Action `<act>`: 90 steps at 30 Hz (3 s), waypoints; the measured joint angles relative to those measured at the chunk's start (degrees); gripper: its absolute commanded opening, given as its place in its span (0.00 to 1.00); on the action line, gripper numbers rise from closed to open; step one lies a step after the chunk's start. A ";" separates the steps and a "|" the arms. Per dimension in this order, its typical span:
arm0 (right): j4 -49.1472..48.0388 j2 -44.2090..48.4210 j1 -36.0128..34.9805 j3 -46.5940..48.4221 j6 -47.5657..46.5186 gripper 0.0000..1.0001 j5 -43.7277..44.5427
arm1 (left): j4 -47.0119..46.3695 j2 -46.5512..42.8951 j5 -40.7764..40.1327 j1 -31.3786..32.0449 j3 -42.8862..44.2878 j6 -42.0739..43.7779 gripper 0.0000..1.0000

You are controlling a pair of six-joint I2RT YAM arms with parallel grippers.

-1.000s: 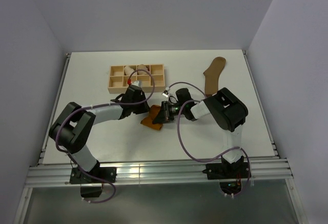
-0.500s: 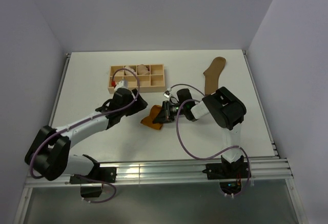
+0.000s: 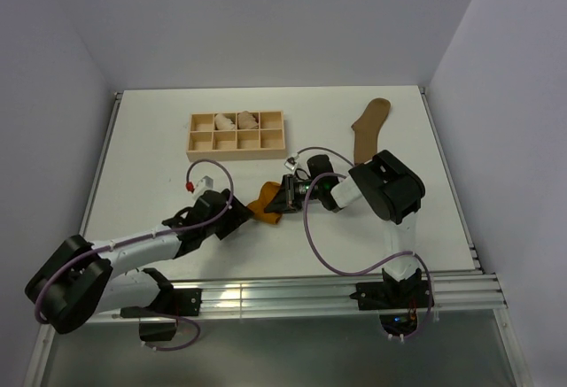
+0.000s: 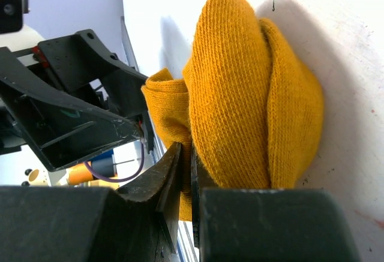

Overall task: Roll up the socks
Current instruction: Roll the sock at the center of the board.

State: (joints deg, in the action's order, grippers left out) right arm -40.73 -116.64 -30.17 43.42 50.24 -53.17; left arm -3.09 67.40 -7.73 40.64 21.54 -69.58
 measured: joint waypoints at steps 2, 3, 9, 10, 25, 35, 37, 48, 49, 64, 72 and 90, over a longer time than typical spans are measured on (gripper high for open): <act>-0.44 -0.09 0.00 -0.13 0.20 0.00 0.02 | -2.99 1.27 -0.15 0.31 -0.70 -0.83 0.71; -0.79 -0.15 0.02 -0.26 0.35 0.00 0.02 | -4.48 2.21 -0.20 0.37 -0.76 -1.22 0.71; -2.12 -0.42 0.07 -0.63 1.16 0.00 0.07 | -11.67 6.95 -0.33 0.48 -0.37 -1.68 0.69; -2.38 -0.46 0.07 -0.72 1.29 0.00 0.07 | -12.48 7.58 -0.35 0.48 -0.24 -1.75 0.68; -4.28 -0.90 0.09 -1.18 1.84 0.00 0.09 | -20.26 14.75 -0.55 0.48 1.36 -2.29 0.53; -4.44 -0.68 0.11 -1.40 0.76 0.02 0.87 | -19.85 17.03 -0.76 0.46 3.02 -1.33 0.19; -4.17 -0.11 0.11 -1.62 0.00 0.04 1.49 | -19.52 17.42 -0.96 0.48 3.72 -0.90 0.13; 15.06 14.43 -0.07 -2.58 -14.21 0.44 15.19 | -14.32 18.34 -2.82 2.56 8.35 1.25 0.01; 18.14 17.62 -0.24 -2.93 -16.50 0.46 18.67 | -13.92 18.40 -3.02 2.71 8.52 1.40 0.01; 27.67 38.16 -22.14 -8.76 -43.08 0.65 52.94 | -8.94 18.69 -4.20 3.43 11.50 2.97 0.01; 26.99 30.60 -31.34 -6.84 -51.60 0.63 63.56 | -7.02 18.71 -4.17 3.50 12.46 3.56 0.00; 22.95 22.29 -36.11 -3.52 -56.61 0.63 79.14 | -5.92 19.12 -3.87 3.17 13.09 4.02 0.00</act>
State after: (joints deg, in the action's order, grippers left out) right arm -17.78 -94.35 -66.28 39.90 -6.37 25.98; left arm -9.02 86.52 -11.60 43.81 34.63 -65.56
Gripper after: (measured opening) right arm 0.595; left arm 0.159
